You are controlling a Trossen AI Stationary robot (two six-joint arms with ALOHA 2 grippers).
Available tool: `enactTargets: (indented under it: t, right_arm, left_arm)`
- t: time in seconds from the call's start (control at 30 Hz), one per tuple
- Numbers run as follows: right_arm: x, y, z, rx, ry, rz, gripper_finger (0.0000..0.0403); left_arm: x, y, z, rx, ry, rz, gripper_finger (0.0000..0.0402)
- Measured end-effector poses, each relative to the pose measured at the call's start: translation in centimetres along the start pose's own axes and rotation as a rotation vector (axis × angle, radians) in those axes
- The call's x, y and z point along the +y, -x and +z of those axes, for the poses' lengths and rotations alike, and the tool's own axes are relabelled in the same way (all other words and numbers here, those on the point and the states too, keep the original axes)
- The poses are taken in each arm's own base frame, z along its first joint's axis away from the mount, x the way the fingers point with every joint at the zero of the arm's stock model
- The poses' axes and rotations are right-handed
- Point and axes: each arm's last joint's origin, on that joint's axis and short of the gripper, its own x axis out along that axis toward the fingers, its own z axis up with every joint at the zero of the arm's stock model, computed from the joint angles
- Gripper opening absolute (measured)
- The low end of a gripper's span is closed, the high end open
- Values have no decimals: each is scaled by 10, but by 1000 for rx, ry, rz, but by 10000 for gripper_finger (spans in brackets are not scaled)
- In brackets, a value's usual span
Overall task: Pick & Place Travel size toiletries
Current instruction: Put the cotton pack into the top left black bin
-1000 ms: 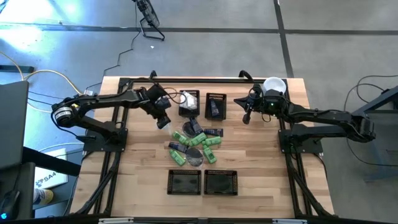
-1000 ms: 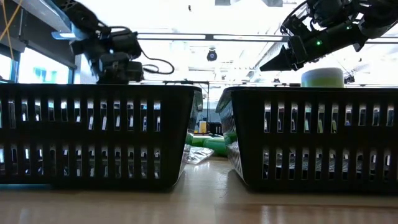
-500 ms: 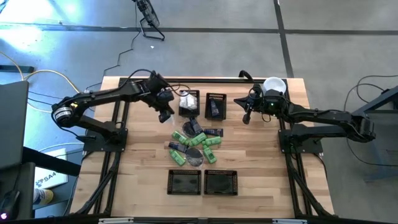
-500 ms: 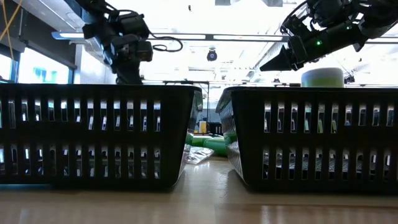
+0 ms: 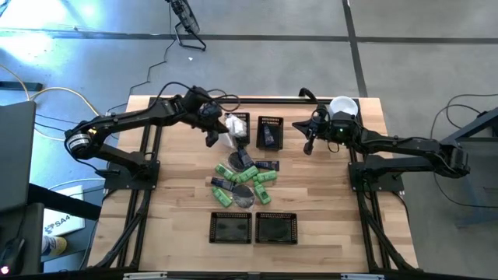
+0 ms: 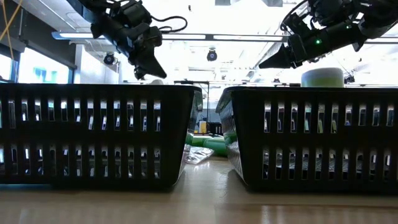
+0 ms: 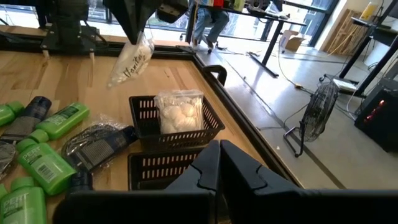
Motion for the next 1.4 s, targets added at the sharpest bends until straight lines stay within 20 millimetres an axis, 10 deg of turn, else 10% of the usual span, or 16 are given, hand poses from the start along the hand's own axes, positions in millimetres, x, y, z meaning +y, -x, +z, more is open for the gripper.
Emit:
enactTargets:
  t: [1.4]
  right_arm:
    - [-7,0,6,-58,18,-111,5]
  left_arm:
    - [31,-64,-6,-41,146,156,0]
